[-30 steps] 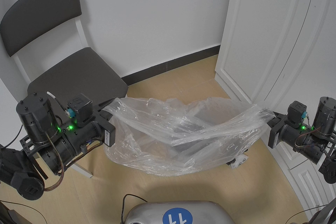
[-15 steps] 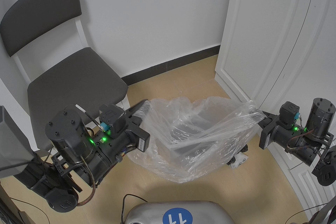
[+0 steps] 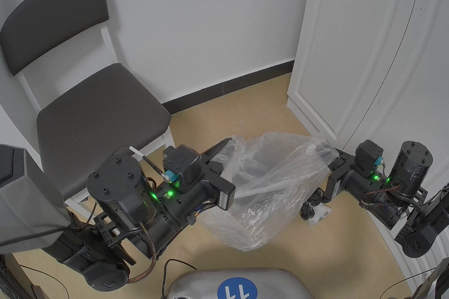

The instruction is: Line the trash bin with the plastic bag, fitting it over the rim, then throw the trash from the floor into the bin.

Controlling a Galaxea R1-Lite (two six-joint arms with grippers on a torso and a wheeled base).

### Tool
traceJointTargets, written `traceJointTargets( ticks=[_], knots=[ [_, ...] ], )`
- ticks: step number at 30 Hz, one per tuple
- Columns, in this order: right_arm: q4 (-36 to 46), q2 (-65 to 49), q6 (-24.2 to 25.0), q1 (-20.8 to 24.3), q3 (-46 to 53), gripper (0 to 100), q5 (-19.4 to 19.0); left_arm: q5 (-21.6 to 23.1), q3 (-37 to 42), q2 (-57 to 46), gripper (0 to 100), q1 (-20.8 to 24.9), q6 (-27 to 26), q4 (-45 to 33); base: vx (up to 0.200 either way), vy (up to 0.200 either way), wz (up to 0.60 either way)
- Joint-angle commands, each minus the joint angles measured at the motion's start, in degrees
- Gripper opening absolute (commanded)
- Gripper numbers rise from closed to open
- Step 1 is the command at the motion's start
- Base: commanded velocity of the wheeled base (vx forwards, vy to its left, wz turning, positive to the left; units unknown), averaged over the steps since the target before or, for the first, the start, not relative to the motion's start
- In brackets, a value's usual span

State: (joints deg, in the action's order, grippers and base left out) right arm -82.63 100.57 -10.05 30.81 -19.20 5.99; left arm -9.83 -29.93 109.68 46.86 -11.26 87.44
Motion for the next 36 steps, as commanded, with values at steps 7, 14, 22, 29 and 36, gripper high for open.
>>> traceJointTargets(
  ticks=[7,14,22,29,36],
  knots=[
    [-0.96,1.56,0.11,-1.1,-0.58,0,0.34,-1.07,-11.73,4.49,0,1.13,0.45,-2.98,0.0,0.0,0.0],
    [-1.4,4.19,0.2,-3.56,-3.21,0,0.34,-0.98,-13.23,4.58,0,1.13,6.17,-3.51,0.0,0.0,0.0],
    [-3.24,7.01,3.28,-4.17,-5.5,0,0.43,-0.98,-13.84,7.04,0,0.86,8.01,-3.42,0.0,0.0,0.0],
    [-3.24,7.36,3.28,-5.32,-5.15,0,0.34,-1.07,-17.09,11.35,0,0.6,9.42,-3.42,0.0,0.0,0.0],
    [-3.33,9.82,3.28,-6.46,-5.58,0,-0.1,-1.07,-17.45,12.49,0,0.16,9.51,-3.42,0.0,0.0,0.0]
  ],
)
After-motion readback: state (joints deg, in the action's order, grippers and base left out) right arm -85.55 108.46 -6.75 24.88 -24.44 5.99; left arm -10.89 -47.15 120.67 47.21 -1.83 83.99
